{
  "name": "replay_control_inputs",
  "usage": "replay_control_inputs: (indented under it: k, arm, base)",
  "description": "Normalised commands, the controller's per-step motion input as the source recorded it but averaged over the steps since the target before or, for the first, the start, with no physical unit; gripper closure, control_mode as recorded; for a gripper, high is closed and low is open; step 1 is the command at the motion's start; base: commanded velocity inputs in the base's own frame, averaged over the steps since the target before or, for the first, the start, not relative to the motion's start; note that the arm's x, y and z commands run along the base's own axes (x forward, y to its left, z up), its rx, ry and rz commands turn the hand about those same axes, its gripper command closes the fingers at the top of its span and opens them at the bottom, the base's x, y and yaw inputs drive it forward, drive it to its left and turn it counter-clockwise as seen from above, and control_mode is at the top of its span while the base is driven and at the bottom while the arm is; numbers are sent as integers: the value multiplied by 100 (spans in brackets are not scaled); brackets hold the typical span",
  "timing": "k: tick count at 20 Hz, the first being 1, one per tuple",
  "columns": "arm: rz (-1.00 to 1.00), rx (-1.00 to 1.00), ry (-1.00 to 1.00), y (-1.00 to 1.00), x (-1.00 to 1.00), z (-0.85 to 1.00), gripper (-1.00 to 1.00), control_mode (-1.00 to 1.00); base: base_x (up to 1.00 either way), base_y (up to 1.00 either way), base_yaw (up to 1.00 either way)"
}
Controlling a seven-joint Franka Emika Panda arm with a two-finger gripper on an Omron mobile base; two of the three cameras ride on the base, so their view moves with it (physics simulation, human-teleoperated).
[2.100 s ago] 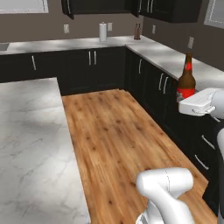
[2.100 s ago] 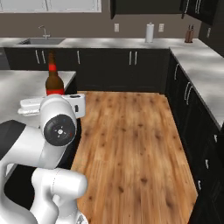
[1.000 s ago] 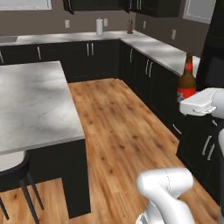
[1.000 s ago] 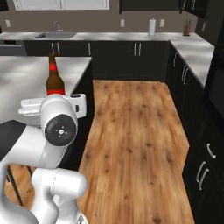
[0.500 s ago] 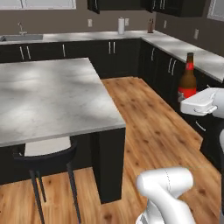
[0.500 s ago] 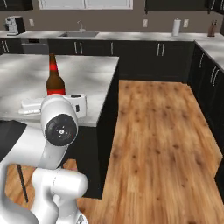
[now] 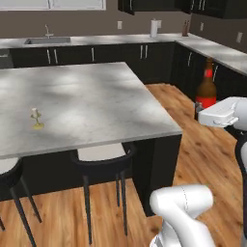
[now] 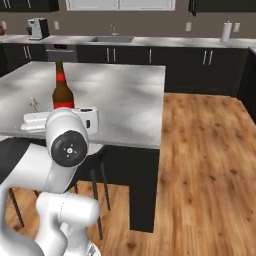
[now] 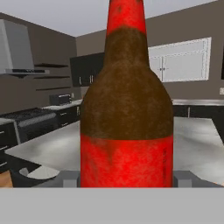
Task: Get the candle and the beer from the cabinet and move them to the dining counter.
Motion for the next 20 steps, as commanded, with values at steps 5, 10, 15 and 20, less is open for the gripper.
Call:
replay_control_inputs:
  k: [5,10,15,20]
  arm:
    - [0,0,0,0,0,0,100,100]
    - [0,0,0,0,0,0,100,100]
    - [0,0,0,0,0,0,100,100]
    - [0,0,0,0,0,0,100,100]
  base:
    - [0,93,0]
    - [2,83,0]
    - [31,60,0]
    - [41,48,0]
